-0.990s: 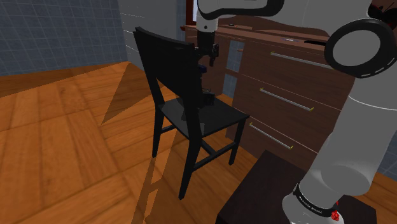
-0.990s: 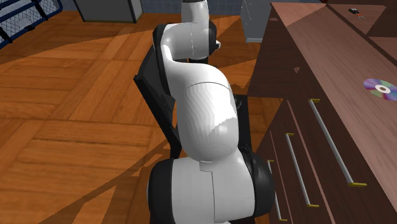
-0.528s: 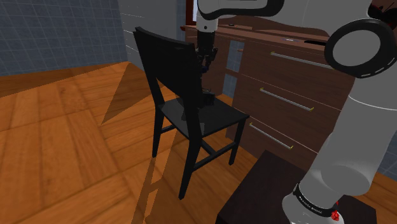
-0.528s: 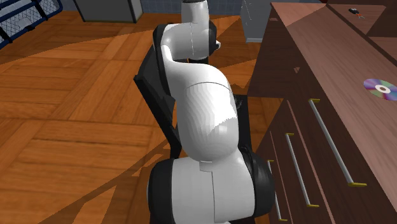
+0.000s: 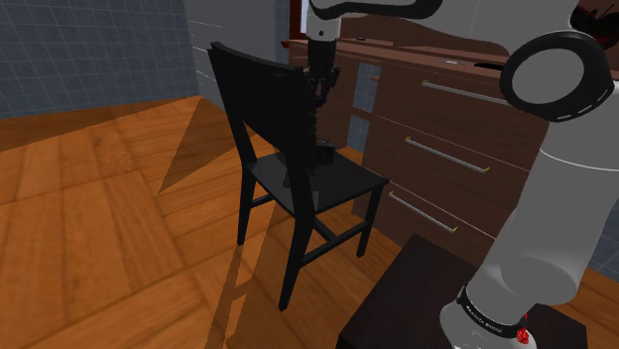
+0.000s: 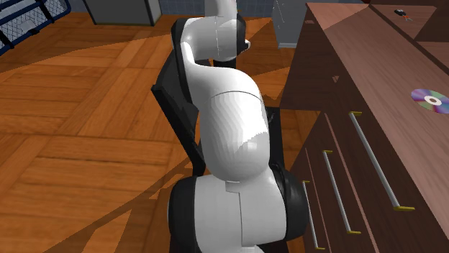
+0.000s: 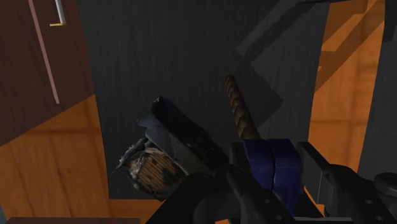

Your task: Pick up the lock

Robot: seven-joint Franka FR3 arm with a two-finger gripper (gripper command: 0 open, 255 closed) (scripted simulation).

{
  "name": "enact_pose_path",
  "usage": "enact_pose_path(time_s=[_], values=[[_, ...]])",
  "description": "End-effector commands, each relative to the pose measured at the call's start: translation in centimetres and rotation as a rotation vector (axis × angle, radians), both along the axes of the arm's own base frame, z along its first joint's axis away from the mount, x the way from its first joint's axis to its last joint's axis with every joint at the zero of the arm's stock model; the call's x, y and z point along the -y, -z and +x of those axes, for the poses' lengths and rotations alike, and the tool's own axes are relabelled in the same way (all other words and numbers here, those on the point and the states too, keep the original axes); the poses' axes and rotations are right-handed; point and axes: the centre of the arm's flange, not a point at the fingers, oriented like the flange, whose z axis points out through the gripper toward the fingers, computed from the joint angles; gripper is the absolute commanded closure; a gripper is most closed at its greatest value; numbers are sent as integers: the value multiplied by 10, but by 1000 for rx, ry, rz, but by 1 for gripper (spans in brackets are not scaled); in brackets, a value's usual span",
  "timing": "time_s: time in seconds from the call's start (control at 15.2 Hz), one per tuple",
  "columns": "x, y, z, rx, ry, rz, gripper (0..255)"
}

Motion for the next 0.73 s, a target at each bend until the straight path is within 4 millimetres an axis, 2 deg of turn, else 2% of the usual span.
enact_pose_path(time_s=[0.0, 0.59, 0.66], values=[[0, -9, -1, 0, 0, 0, 255], [0, -57, -1, 0, 0, 0, 255], [0, -58, -1, 0, 0, 0, 255]])
